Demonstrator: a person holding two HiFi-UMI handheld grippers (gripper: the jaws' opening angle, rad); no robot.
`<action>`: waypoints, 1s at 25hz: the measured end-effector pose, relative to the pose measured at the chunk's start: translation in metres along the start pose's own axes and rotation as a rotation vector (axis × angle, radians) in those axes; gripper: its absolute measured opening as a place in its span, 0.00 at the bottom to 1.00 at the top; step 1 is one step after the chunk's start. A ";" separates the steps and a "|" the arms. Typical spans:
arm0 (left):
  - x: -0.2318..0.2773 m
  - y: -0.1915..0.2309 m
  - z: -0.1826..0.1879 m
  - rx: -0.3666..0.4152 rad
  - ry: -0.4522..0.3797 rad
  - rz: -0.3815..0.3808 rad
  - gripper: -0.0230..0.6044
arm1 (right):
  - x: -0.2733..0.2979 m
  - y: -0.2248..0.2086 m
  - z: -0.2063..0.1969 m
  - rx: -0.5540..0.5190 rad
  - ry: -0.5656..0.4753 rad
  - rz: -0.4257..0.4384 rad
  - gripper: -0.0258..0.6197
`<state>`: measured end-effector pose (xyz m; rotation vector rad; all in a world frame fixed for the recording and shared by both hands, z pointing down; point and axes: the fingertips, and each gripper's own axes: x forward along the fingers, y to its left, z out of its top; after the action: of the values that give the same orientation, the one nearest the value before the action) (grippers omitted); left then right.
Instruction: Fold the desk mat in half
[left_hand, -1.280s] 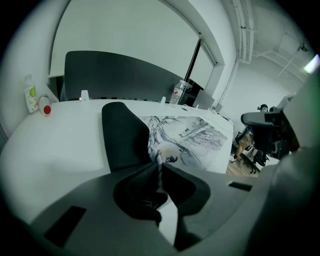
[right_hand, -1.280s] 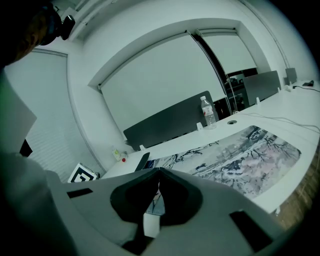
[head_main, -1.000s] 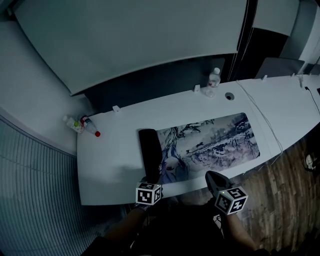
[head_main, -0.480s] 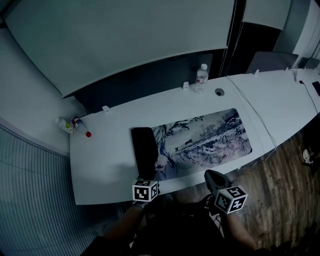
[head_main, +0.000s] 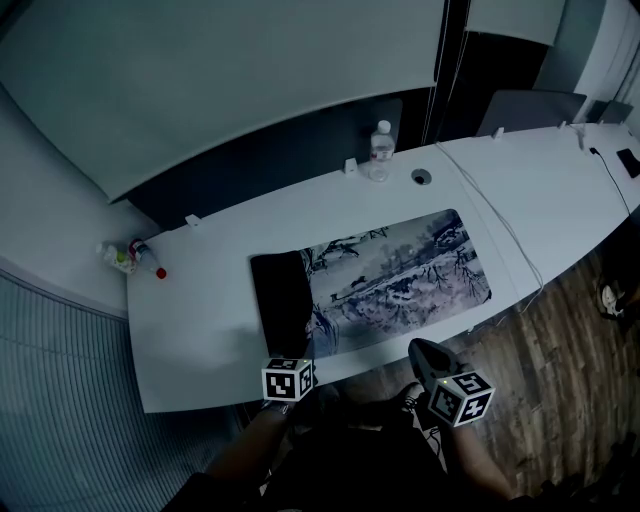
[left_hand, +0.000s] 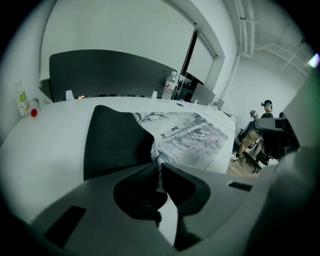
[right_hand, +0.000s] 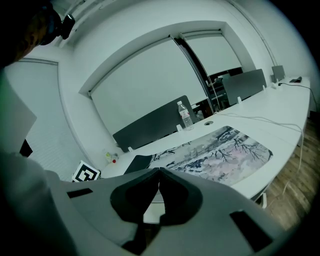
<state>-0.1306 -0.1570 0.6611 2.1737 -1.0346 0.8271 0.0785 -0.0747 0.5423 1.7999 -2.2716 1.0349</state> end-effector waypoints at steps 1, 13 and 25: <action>0.002 -0.002 0.001 -0.001 -0.001 0.001 0.10 | -0.001 -0.002 0.000 0.006 0.000 0.003 0.08; 0.018 -0.028 0.013 -0.003 -0.007 0.009 0.10 | -0.009 -0.034 0.010 0.003 0.003 0.009 0.08; 0.035 -0.059 0.019 -0.008 0.001 0.021 0.10 | -0.025 -0.060 0.022 0.037 0.004 0.032 0.08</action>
<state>-0.0596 -0.1558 0.6606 2.1592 -1.0602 0.8316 0.1473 -0.0704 0.5423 1.7791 -2.3018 1.0909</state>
